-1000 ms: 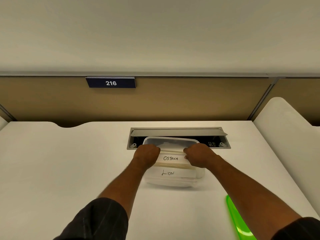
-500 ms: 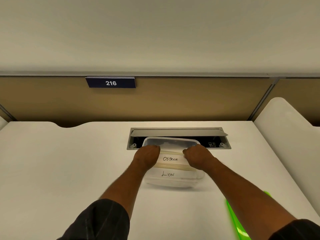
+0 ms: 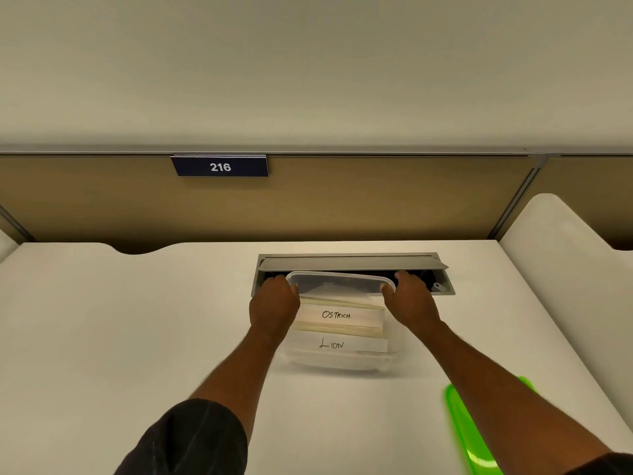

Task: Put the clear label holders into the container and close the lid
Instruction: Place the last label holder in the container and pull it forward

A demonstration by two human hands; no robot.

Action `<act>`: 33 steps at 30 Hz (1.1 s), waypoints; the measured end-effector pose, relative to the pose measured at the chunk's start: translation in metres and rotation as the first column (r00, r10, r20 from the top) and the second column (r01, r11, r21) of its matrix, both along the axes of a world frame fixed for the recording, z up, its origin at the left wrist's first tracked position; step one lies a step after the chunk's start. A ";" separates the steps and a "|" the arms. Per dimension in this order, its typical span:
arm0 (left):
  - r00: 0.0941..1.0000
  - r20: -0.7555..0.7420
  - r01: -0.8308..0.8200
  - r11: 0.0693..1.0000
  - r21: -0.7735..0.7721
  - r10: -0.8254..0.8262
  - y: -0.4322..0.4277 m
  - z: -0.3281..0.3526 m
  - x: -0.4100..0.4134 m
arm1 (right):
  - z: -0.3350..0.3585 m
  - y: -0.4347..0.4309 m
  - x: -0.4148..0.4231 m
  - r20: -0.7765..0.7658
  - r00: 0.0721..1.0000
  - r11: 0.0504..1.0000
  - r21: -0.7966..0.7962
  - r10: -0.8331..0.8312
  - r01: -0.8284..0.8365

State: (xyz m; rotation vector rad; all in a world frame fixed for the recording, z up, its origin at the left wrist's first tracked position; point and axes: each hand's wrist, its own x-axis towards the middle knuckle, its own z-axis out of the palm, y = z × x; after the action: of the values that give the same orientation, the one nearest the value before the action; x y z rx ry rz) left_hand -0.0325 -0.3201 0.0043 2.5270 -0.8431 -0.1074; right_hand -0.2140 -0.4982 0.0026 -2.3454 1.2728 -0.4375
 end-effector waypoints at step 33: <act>0.988 -0.131 -0.080 0.997 0.019 0.081 0.124 0.039 -0.069 | 0.023 0.098 -0.064 0.076 0.997 0.977 0.211 0.021 -0.036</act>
State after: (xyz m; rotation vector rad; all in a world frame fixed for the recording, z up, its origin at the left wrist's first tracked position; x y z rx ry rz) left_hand -0.1012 -0.1962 0.0434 2.5316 -0.6901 -0.2513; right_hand -0.2783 -0.4005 0.0255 -2.1468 1.1880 -0.3566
